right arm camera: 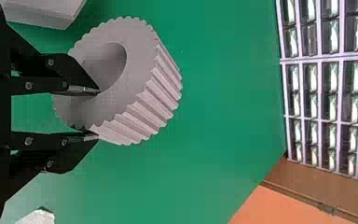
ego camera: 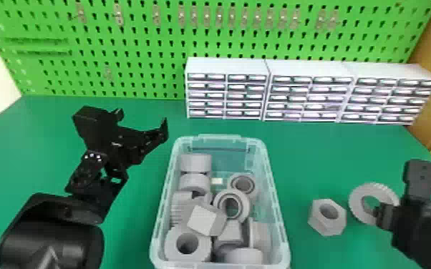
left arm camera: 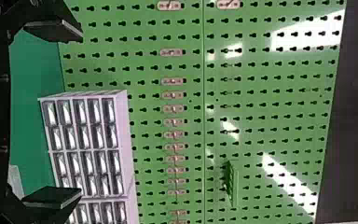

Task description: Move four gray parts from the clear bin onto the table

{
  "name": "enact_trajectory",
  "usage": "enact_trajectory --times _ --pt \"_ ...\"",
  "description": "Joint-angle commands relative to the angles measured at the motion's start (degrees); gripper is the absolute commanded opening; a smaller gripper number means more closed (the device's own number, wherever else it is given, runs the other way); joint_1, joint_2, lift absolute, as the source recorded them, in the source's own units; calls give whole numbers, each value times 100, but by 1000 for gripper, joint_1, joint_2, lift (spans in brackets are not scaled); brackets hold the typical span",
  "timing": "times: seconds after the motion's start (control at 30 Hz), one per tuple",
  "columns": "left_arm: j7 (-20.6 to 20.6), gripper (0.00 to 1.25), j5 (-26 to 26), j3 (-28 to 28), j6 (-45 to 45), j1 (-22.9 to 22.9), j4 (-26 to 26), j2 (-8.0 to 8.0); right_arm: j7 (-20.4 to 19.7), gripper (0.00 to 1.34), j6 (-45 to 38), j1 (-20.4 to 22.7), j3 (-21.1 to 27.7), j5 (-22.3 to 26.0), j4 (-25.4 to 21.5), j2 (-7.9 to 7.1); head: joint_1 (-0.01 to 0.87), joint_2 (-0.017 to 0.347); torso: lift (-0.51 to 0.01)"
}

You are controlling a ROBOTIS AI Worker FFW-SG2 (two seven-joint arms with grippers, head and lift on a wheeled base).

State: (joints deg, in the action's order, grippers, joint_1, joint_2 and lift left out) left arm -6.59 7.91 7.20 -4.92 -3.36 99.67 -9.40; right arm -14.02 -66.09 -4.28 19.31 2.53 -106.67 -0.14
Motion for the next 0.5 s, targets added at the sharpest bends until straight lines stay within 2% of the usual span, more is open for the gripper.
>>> enact_trajectory --times 0.0,0.47 --pt "0 1135 0 9 -9 -6 0 0 -4 359 88 23 29 29 103 19 678 34 -50" --pt "-26 1135 0 35 -26 -15 0 0 -4 361 360 85 90 90 147 19 678 34 -50"
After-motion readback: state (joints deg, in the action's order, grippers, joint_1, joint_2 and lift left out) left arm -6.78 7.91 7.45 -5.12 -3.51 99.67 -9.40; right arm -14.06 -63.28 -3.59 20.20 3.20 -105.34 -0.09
